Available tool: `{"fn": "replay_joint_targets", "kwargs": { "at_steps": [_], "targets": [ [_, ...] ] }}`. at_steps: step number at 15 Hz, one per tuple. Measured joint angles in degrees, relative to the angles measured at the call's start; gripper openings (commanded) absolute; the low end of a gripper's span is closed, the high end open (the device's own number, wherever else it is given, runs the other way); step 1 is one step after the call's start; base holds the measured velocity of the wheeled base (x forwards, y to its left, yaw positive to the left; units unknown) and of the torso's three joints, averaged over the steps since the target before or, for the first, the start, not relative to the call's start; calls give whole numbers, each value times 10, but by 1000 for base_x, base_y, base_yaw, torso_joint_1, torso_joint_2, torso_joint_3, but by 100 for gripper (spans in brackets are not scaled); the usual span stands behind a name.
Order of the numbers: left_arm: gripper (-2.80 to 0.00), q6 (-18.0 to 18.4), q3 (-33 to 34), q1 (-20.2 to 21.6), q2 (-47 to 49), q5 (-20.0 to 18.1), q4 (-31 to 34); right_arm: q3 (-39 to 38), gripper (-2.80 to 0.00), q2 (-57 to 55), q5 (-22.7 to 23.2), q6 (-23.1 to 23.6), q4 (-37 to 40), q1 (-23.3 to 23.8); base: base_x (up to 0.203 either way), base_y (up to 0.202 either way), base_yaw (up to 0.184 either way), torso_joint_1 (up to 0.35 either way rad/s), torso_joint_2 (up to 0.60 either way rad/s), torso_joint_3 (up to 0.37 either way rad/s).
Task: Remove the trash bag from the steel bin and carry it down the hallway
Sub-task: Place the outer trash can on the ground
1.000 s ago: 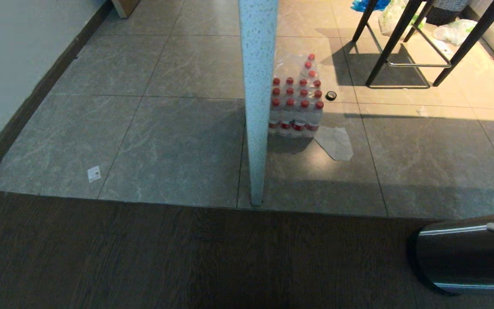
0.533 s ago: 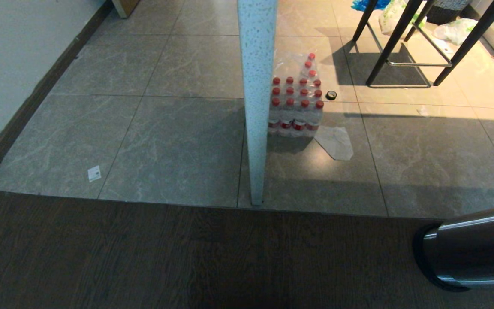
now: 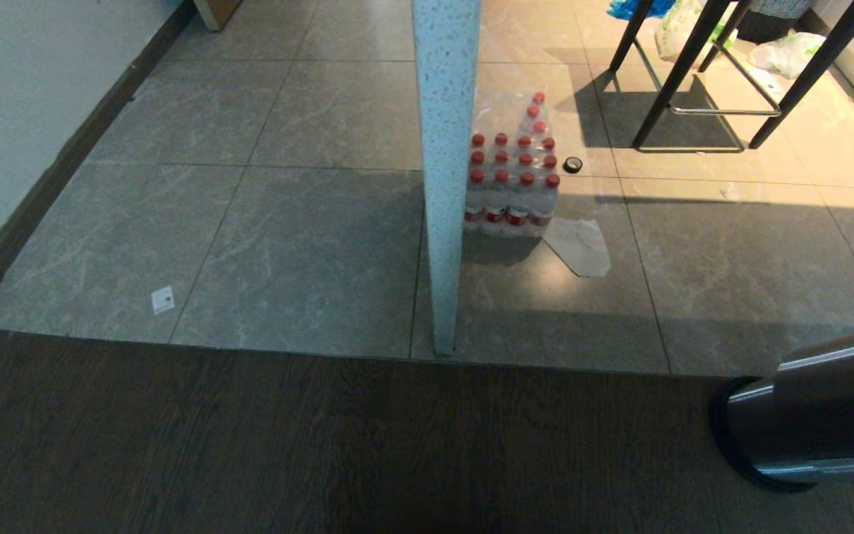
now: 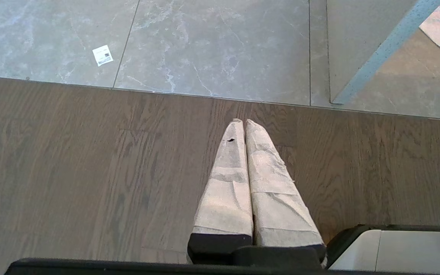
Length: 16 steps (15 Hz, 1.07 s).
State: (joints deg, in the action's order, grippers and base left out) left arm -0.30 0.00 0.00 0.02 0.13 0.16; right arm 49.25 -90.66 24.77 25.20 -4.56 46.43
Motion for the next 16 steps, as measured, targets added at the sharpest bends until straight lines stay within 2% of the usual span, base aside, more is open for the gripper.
{"fn": "replay_joint_targets", "kwargs": {
  "at_steps": [5,8,13,16],
  "targets": [
    [-280,0,0,0,0,0,0,8,-280,123,47,94,118,18,0,0,0,0,0,0],
    [-280,0,0,0,0,0,0,33,-280,172,59,137,206,40,0,0,0,0,0,0],
    [-280,0,0,0,0,0,0,89,-280,229,68,150,286,51,0,0,0,0,0,0],
    [-280,0,0,0,0,0,0,114,-280,260,118,144,360,45,0,0,0,0,0,0]
  ]
}}
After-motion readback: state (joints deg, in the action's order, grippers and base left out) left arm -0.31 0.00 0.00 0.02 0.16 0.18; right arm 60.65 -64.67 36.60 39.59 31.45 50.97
